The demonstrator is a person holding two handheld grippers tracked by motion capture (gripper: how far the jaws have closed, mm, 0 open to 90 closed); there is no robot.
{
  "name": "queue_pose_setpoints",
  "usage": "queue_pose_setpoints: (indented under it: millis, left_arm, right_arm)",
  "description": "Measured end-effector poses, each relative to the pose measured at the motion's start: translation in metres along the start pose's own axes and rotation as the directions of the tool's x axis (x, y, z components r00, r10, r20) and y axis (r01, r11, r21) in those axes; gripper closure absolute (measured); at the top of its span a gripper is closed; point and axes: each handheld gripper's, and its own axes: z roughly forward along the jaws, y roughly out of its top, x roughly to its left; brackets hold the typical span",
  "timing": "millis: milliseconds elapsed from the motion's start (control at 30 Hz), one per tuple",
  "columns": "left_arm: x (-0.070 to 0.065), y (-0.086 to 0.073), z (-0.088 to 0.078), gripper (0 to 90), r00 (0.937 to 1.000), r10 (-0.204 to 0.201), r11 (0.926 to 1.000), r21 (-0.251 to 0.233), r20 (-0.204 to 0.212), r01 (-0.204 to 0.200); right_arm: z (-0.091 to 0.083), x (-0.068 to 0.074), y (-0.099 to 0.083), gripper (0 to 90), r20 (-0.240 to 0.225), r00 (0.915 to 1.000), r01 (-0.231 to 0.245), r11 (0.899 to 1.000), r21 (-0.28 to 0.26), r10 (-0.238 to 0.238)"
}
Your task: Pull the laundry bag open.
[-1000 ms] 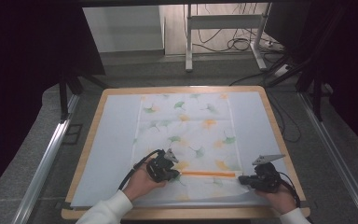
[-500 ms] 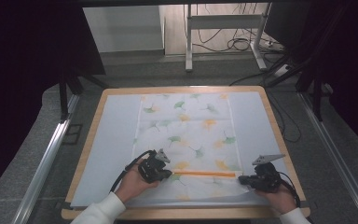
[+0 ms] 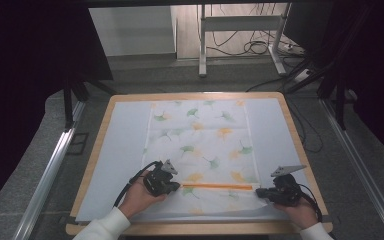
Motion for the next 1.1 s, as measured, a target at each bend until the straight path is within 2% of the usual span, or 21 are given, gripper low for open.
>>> queue_pose_setpoints:
  millis: [567,867,1100]
  left_arm:
    - [0.015,-0.019,-0.014,90.0,0.999,-0.033,0.9993,0.015,-0.028,0.034]
    - [0.018,-0.024,-0.017,90.0,0.9983,-0.05,0.9986,0.014,-0.031,0.051]
    - [0.018,-0.027,-0.019,90.0,0.9984,-0.046,0.9988,0.017,-0.032,0.047]
  right_arm:
    - [0.0,0.0,0.0,89.5,-0.001,1.0,-0.003,1.0,-0.001,0.003]
    - [0.0,0.0,0.0,89.6,-0.002,1.0,-0.002,1.0,0.001,0.002]
    - [0.0,0.0,0.0,89.6,0.0,1.0,0.0,1.0,0.001,0.0]
